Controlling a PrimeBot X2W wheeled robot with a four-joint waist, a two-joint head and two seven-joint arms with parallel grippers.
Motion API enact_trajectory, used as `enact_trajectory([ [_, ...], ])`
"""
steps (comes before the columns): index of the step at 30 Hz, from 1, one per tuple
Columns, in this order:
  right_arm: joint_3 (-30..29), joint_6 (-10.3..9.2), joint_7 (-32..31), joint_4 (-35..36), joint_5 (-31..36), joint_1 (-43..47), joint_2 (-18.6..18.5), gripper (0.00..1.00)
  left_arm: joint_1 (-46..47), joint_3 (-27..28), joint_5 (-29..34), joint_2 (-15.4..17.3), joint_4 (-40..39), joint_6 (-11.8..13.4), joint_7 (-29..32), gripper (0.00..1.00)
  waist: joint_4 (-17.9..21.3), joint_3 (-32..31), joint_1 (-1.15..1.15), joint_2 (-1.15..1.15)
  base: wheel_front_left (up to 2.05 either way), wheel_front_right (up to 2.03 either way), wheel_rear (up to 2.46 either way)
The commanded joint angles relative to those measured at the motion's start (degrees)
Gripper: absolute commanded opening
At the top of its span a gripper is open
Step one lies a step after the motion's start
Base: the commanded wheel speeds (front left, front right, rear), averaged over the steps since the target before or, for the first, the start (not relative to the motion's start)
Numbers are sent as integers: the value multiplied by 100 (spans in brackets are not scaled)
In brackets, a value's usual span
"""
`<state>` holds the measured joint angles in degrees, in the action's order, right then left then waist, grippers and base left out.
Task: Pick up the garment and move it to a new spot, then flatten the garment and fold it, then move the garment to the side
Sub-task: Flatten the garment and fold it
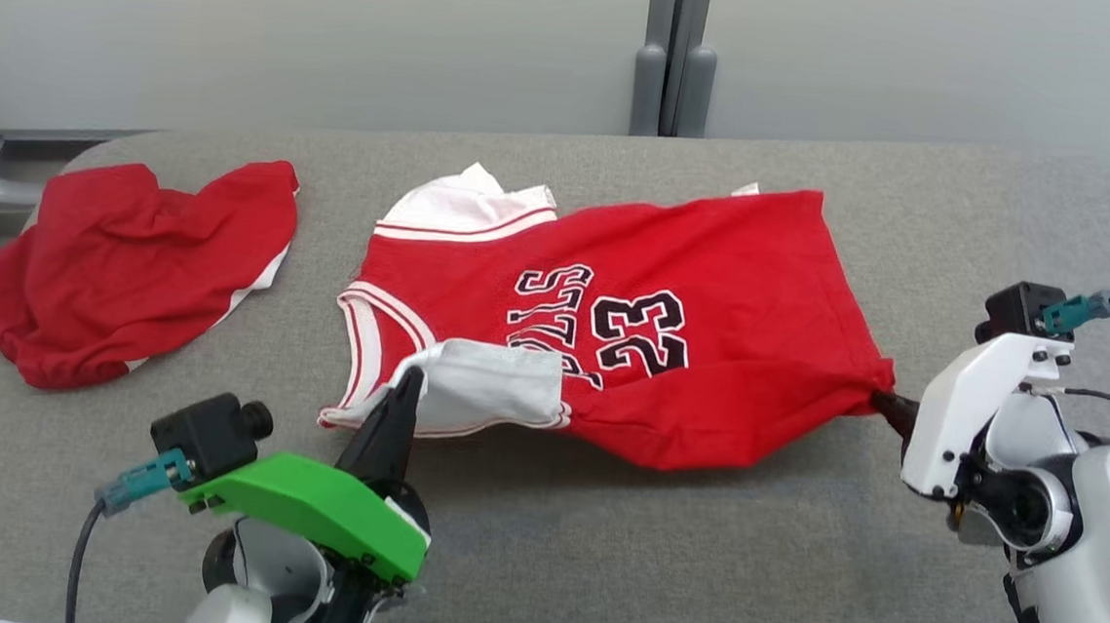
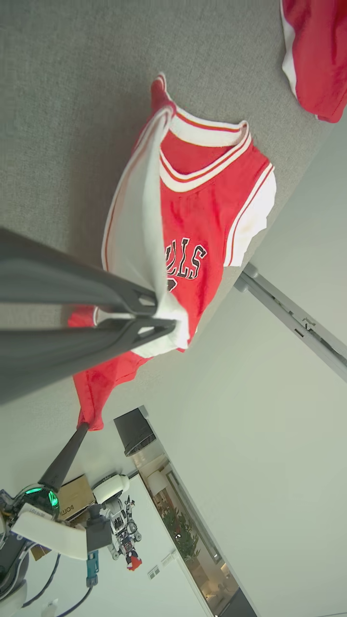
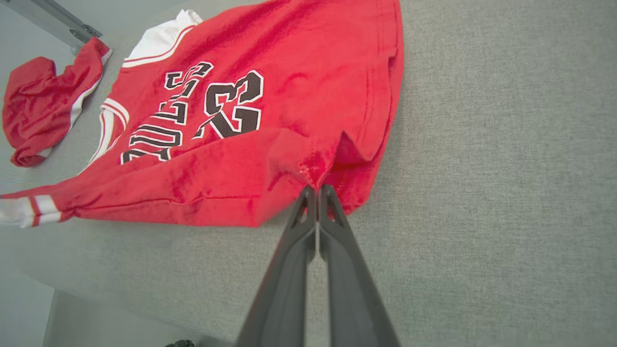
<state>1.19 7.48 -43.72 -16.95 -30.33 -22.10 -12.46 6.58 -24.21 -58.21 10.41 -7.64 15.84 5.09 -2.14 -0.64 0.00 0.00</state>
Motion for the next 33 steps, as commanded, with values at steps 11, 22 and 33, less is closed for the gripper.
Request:
enact_trajectory([
  [11, -544, 1, -1443, 1603, 250, 1224, 190, 0, -760, -64, -61, 366, -530, 402, 319, 0, -27, -252, 0, 0, 0, 0, 0],
  [22, -819, 2, -1720, 1990, 728, 1865, 284, 0, -1540, -46, -170, 737, -932, 748, 629, 0, -76, -215, 0, 0, 0, 0, 0],
  [33, -862, 1, -1969, 2155, 816, 2218, 159, 0, -2002, 47, -325, 987, -1424, 985, 852, 0, -192, -140, 0, 0, 0, 0, 0],
])
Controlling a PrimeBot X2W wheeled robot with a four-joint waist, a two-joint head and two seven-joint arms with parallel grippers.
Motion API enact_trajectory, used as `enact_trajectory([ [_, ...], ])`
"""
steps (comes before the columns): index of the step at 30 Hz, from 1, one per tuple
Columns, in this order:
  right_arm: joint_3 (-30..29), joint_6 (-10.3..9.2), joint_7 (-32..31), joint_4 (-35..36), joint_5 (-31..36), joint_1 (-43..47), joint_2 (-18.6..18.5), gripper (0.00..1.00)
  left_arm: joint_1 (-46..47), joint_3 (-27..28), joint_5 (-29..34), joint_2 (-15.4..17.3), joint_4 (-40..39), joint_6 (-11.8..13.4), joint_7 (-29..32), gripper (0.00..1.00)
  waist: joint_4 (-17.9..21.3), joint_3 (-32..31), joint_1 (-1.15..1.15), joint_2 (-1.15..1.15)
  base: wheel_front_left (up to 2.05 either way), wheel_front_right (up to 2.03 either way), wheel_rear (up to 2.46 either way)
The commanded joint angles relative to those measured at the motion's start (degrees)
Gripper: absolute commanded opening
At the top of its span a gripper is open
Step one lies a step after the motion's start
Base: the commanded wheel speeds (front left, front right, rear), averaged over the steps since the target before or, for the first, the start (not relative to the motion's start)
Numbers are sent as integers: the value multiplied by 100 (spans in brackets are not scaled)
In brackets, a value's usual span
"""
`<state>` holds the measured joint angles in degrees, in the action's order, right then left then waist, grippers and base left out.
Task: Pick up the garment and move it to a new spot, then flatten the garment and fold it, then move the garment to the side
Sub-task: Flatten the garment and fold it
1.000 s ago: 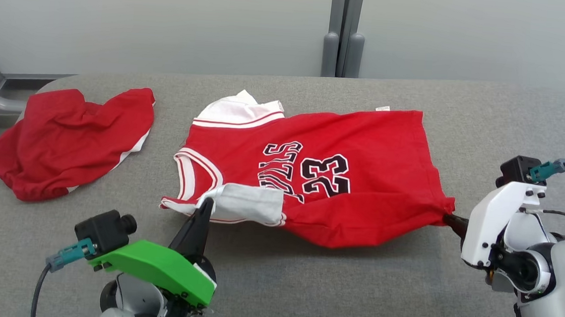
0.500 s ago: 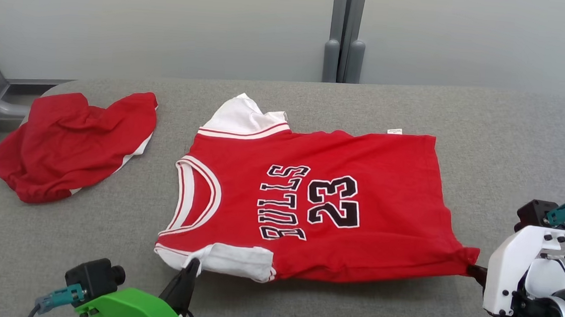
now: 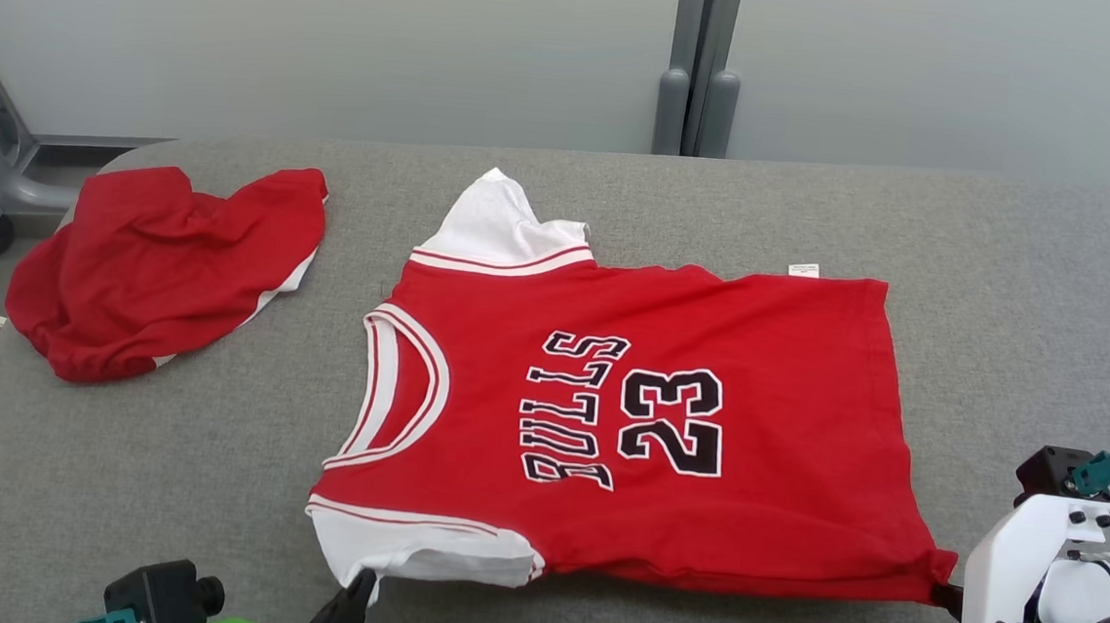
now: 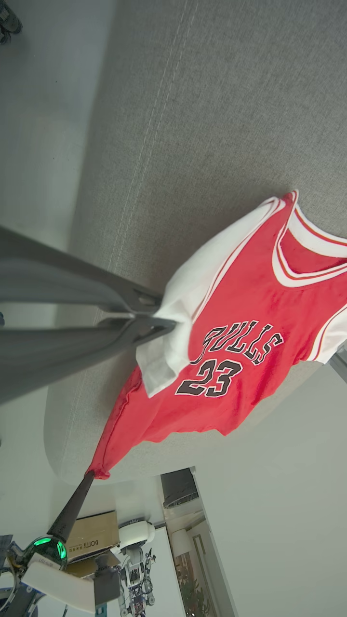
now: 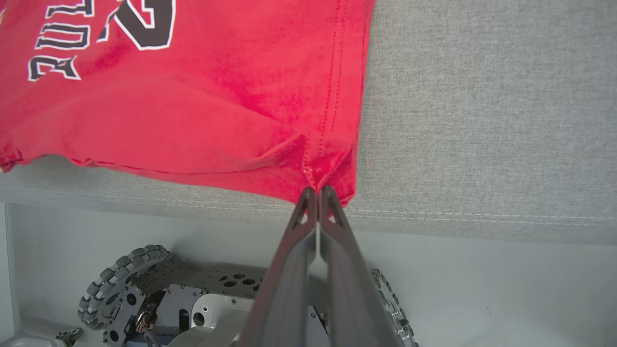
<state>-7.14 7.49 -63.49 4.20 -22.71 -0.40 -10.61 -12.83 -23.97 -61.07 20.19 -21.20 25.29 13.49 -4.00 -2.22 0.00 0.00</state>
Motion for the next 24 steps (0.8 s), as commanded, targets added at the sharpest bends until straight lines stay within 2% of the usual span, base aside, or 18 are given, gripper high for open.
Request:
enact_trajectory([
  [1, -40, 0, 44, 40, 60, 43, -2, 0, -39, 33, -49, 13, -113, 39, 34, 0, -7, 29, 0, 0, 0, 0, 0],
  [9, -76, 1, 212, -52, -45, -183, 190, 0, 756, -56, 49, -100, 85, -136, 147, 0, 0, 124, 0, 0, 0, 0, 0],
  [15, -91, 1, 363, -190, -175, -530, 333, 0, 1792, -234, 86, -360, 927, -281, 395, 0, 70, 247, 0, 0, 0, 0, 0],
  [24, -262, 0, 777, -635, -127, -1159, 523, 0, 2982, -251, 147, -696, 2207, -581, 404, 0, 151, 642, 0, 0, 0, 0, 0],
])
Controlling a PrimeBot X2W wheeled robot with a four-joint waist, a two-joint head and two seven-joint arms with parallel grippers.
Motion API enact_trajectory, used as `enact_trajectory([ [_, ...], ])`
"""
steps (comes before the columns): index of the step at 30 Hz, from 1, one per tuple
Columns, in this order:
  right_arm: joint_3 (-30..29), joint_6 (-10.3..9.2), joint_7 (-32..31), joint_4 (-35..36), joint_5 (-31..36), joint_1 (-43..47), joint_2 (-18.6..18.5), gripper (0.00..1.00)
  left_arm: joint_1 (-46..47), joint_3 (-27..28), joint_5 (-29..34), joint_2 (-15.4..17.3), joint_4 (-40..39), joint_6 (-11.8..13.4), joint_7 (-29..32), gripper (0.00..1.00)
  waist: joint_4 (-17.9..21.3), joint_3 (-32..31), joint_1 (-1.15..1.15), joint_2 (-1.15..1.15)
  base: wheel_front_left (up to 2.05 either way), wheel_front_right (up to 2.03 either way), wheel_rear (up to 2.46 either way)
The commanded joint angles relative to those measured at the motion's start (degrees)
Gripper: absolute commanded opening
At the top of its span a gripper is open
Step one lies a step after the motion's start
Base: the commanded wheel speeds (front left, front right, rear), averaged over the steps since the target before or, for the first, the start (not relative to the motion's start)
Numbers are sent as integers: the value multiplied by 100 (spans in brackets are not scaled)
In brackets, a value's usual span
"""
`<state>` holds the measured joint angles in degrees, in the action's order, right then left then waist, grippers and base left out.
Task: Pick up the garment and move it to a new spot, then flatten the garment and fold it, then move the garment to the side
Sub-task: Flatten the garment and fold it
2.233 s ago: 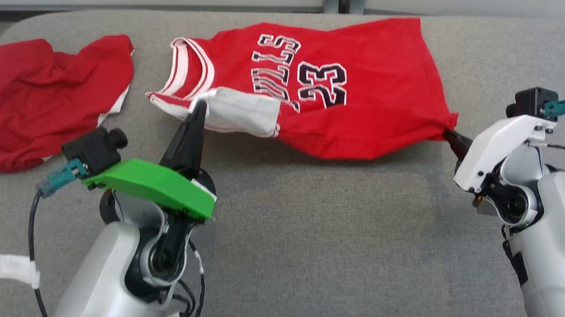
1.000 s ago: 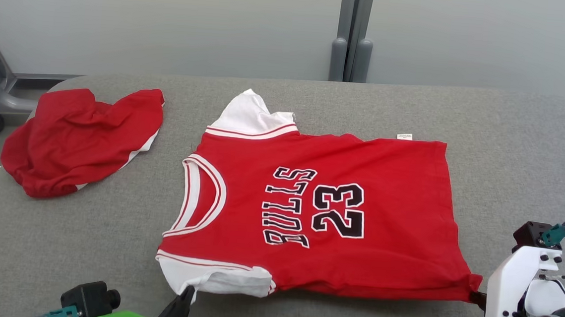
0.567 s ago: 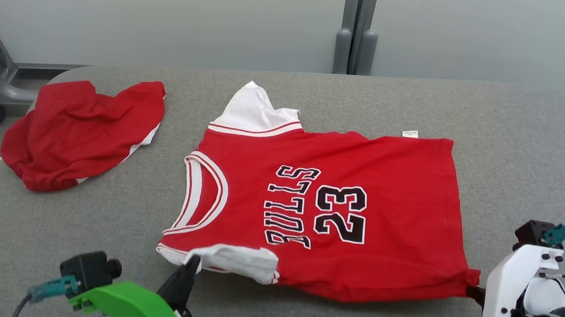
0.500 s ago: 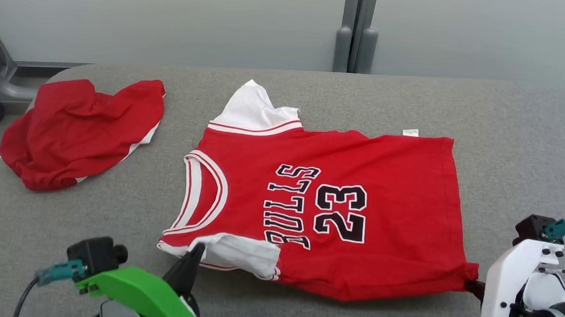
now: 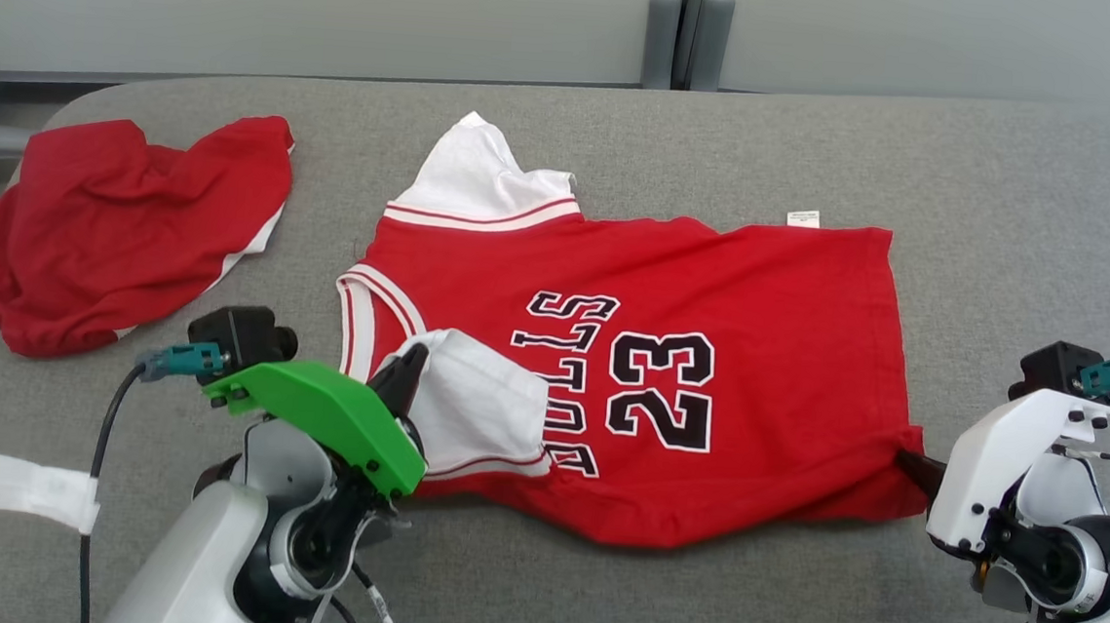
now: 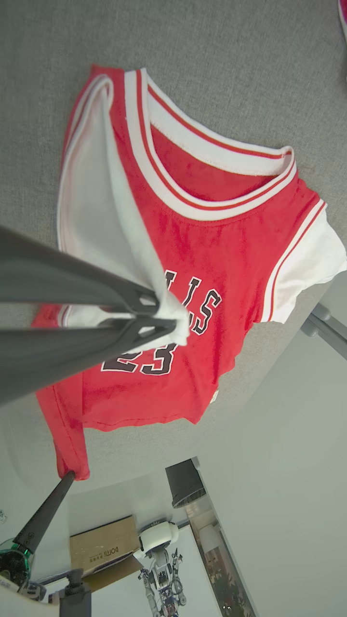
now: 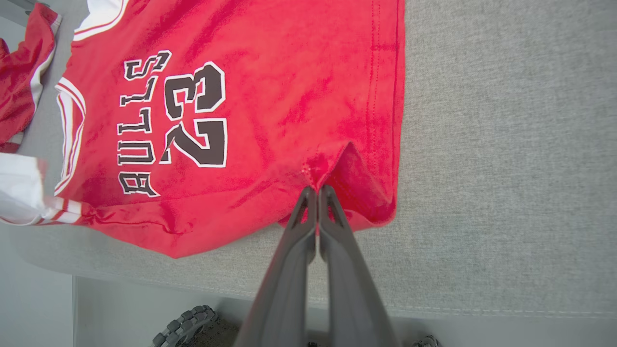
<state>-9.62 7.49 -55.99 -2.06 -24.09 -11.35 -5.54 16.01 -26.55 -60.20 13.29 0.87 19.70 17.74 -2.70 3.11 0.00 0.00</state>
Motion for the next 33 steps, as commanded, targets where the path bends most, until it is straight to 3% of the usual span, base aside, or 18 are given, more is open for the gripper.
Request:
enact_trajectory([
  [1, -49, 1, 82, -77, 20, -130, 42, 0, 215, 8, 75, -39, 142, -70, -47, 0, 22, 156, 0, 0, 0, 0, 0],
  [14, -405, 1, 885, -1034, 475, -977, 235, 0, 1464, -103, 272, -397, 1809, -613, -319, 0, 115, 688, 0, 0, 0, 0, 0],
  [33, -316, 1, 935, -1614, 847, -1110, 255, 0, 2370, -92, 358, -683, 3126, -1037, -770, 0, 170, 865, 0, 0, 0, 0, 0],
])
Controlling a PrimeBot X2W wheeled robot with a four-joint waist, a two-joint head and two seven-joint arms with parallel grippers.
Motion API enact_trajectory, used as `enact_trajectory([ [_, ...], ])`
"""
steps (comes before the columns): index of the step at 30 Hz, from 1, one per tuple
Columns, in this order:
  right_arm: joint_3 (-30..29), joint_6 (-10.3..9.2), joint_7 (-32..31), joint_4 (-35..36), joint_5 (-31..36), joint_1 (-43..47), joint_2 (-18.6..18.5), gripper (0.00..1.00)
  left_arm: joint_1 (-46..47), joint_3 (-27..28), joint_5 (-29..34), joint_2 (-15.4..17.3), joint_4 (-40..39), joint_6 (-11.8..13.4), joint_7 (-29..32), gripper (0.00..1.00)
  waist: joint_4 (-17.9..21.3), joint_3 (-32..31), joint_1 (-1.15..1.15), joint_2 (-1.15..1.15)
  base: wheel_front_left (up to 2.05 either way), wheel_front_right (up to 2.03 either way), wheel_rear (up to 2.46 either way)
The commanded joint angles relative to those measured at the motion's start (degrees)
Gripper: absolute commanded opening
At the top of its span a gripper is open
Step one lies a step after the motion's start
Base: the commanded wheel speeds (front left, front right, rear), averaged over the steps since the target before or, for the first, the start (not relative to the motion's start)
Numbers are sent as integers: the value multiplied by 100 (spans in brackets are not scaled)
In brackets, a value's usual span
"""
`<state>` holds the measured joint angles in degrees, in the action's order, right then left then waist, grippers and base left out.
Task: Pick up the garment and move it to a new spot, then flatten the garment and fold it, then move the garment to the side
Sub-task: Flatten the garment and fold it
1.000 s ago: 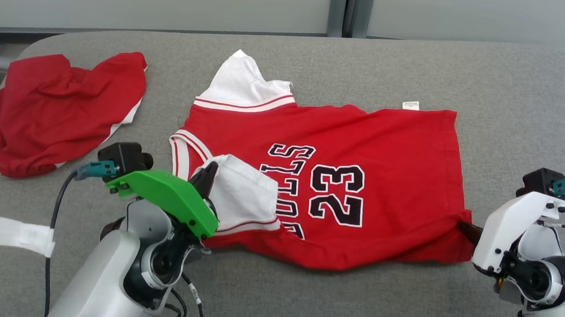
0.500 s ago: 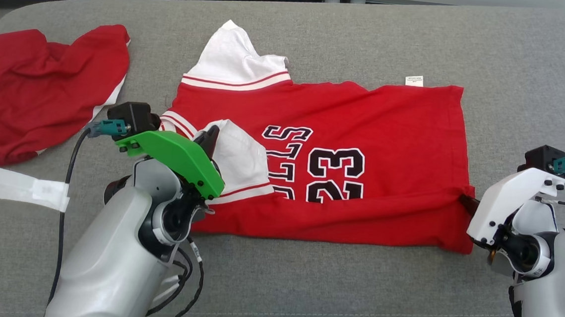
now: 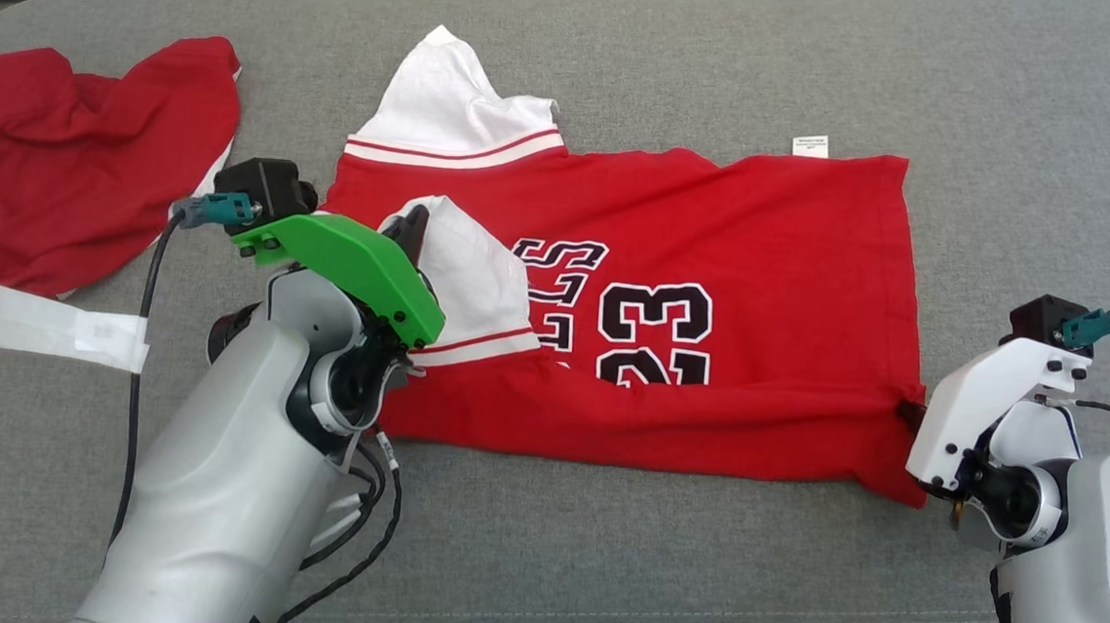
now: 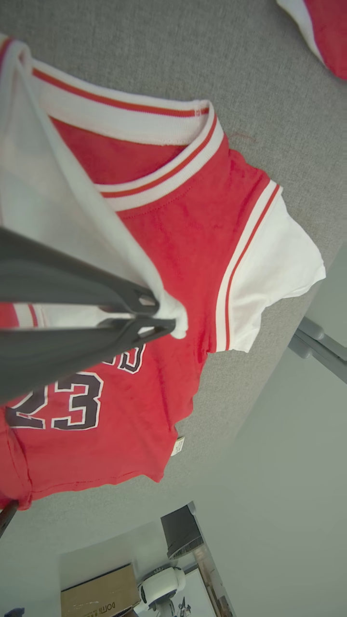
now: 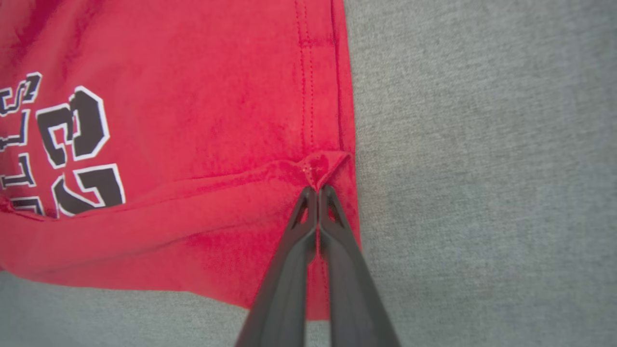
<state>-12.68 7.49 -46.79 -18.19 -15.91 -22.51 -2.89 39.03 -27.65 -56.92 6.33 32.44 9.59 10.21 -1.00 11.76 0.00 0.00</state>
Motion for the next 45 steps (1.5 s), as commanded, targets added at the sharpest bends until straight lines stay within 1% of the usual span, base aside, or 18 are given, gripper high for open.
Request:
enact_trajectory([
  [1, -9, 0, 33, -20, 42, -4, -9, 0, 121, 11, 50, 4, 44, -29, -31, 0, 9, 3, 0, 0, 0, 0, 0],
  [9, 81, 0, 246, -254, -38, -180, -9, 0, 402, 36, 67, -61, 571, -111, -198, 0, 97, 50, 0, 0, 0, 0, 0],
  [11, 80, 0, 312, -332, -60, -216, -10, 0, 440, -20, 64, -85, 719, -145, -118, 0, 106, 62, 0, 0, 0, 0, 0],
  [12, 71, 0, 362, -363, -80, -251, -12, 7, 463, -43, 54, -92, 779, -167, -108, 34, 108, 67, 0, 0, 0, 0, 0],
  [13, 66, 0, 433, -392, -114, -282, -10, 86, 510, -23, 56, -92, 816, -183, -169, 100, 109, 76, 0, 0, 0, 0, 0],
  [14, 51, 1, 522, -415, -165, -313, -10, 100, 550, -10, 61, -89, 858, -210, -214, 100, 109, 85, 0, 0, 0, 0, 0],
  [17, 88, 1, 670, -509, -200, -341, -6, 100, 572, -61, 119, -66, 994, -284, -293, 100, 93, 88, 0, 0, 0, 0, 0],
  [21, 86, 0, 751, -496, -278, -346, -9, 100, 633, -84, 244, 8, 1040, -391, -603, 100, 41, 9, 0, 0, 0, 0, 0],
  [24, 74, 0, 698, -316, -157, -169, -10, 100, 543, -164, 398, 123, 976, -434, -806, 100, 8, -124, 0, 0, 0, 0, 0],
  [28, 17, 1, 552, 174, -77, 145, -20, 100, 273, -300, 626, 334, 658, -476, -1091, 100, -31, -313, 0, 0, 0, 0, 0],
  [33, 28, 0, 501, 881, -102, 617, -15, 100, -236, -595, 1057, 737, 75, -359, -1295, 100, 3, -547, 0, 0, 0, 0, 0],
  [35, -3, 0, 579, 1097, -137, 796, -13, 100, -480, -718, 1222, 895, -175, -259, -1341, 100, 6, -618, 0, 0, 0, 0, 0],
  [36, -4, 1, 608, 1168, -184, 888, -9, 100, -619, -743, 1227, 917, -291, -201, -1331, 100, 4, -652, 0, 0, 0, 0, 0],
  [38, 14, 0, 654, 1261, -235, 1041, -7, 100, -854, -834, 1303, 1025, -486, -91, -1271, 100, 0, -717, 0, 0, 0, 0, 0],
  [39, 14, 0, 654, 1261, -235, 1041, -7, 100, -854, -834, 1303, 1025, -486, -91, -1271, 100, 0, -717, 0, 0, 0, 0, 0],
  [43, 60, 1, 831, 1298, -311, 1289, -7, 100, -1269, -954, 1354, 1120, -696, 221, -1082, 100, 3, -825, 0, 0, 0, 0, 0],
  [45, 63, 0, 902, 1222, -349, 1364, -11, 100, -1403, -1040, 1363, 1151, -723, 327, -928, 100, 6, -849, 0, 0, 0, 0, 0],
])
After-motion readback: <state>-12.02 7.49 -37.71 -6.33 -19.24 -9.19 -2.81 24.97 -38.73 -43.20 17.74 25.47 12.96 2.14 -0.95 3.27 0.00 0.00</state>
